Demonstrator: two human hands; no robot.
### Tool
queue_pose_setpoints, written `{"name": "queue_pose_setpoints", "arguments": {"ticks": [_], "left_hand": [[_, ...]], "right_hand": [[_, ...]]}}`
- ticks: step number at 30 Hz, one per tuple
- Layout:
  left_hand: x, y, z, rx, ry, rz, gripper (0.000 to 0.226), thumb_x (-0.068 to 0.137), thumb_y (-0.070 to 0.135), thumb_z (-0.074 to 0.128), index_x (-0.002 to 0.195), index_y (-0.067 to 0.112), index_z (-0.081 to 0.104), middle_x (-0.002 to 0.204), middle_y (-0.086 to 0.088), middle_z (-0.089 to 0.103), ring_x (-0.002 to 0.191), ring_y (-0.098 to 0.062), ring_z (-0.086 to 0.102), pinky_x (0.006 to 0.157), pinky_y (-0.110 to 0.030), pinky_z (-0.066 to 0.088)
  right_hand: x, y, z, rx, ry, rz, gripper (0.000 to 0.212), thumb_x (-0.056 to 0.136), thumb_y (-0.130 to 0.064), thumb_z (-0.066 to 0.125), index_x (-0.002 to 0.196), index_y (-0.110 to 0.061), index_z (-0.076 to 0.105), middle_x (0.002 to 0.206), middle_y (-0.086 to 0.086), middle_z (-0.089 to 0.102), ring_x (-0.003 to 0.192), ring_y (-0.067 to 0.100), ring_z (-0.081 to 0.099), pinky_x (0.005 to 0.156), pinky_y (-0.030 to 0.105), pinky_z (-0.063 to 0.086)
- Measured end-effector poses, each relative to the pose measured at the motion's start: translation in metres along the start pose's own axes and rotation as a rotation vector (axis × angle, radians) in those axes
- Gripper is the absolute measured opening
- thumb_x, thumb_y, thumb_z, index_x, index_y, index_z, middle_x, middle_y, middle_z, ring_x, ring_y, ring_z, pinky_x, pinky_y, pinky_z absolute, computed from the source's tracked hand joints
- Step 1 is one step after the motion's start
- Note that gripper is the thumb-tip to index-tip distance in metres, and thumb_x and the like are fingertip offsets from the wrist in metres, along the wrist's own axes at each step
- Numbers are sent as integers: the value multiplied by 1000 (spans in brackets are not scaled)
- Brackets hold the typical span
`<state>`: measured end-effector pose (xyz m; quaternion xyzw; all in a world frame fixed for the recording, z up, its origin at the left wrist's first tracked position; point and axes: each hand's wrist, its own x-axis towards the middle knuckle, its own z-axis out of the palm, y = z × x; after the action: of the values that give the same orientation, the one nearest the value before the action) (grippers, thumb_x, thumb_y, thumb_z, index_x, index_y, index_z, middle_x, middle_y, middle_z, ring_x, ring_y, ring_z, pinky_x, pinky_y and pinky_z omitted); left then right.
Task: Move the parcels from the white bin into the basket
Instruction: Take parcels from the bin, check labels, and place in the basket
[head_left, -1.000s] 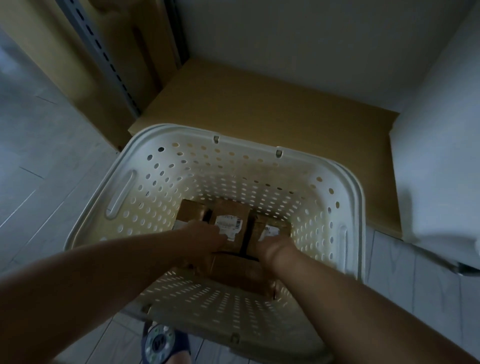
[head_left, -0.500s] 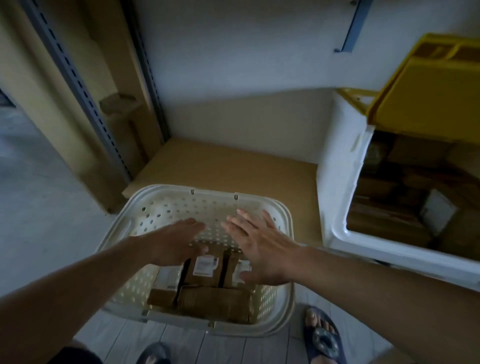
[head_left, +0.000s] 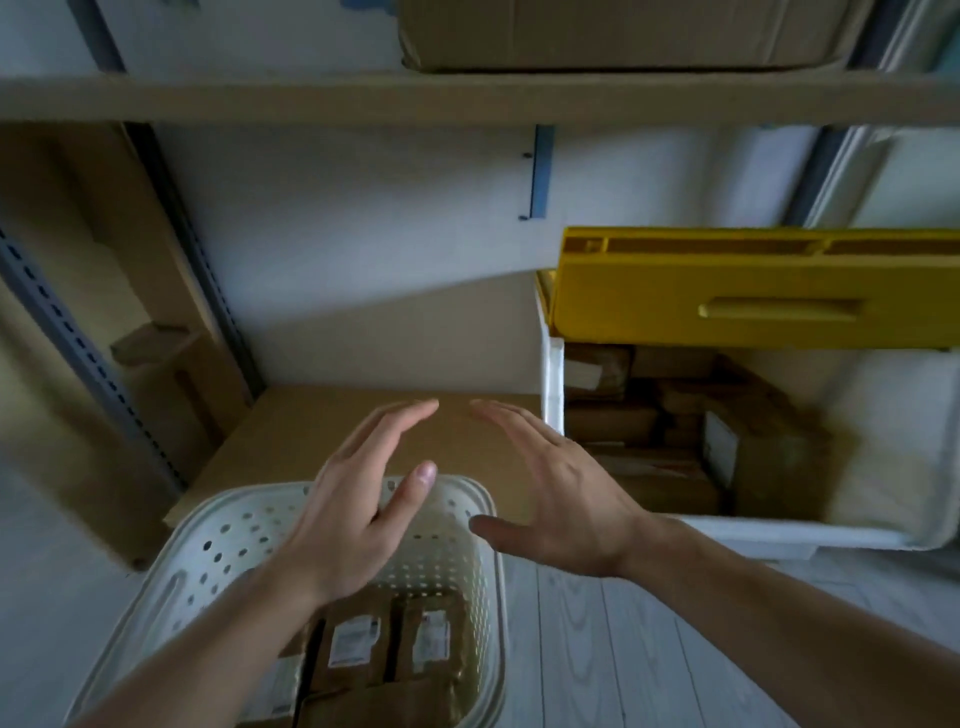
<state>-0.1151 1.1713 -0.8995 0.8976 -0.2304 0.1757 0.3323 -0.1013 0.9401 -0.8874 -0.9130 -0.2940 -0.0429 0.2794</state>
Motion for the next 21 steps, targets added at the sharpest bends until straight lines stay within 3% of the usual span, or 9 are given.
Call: {"name": "queue_pose_setpoints", "arguments": {"ticks": [5,10,12,15,21], "left_hand": [[29,35,35,-156,100,87,37,101,39,45,134,27,56,129,23,58,120,4,57,95,-9,42],[52,70,92,-225,-48,197,34,101,36,48,129,22,61,121,17,60,108,-4,63,83,-16,50],[61,82,114,-251,-114,193,36,100,39,48,130,23,60,123,19,58,111,-4,61,86,-18,50],[76,97,143,-268,-165,134,36,98,41,50,131,29,57,127,24,53,119,1,55,93,-14,45],[107,116,190,-225,-220,53,35,102,30,56,136,32,53,134,25,47,123,15,42,90,-1,34]], "right_hand": [[-33,20,-32,26,117,67,91,84,-52,76,158,-32,28,157,-20,37,144,-3,35,115,20,36],[-76,58,-67,14,183,215,83,82,-49,76,154,-36,36,146,-24,47,134,-6,43,109,19,40],[-96,80,-78,19,211,301,82,81,-48,76,153,-36,38,141,-26,48,131,-8,43,107,16,40],[-121,111,-93,29,310,445,76,82,-40,81,149,-33,45,136,-24,52,125,-9,48,94,0,35],[-126,168,-106,-11,469,618,69,82,-39,81,143,-30,50,135,-12,54,125,7,51,91,9,36]]}}
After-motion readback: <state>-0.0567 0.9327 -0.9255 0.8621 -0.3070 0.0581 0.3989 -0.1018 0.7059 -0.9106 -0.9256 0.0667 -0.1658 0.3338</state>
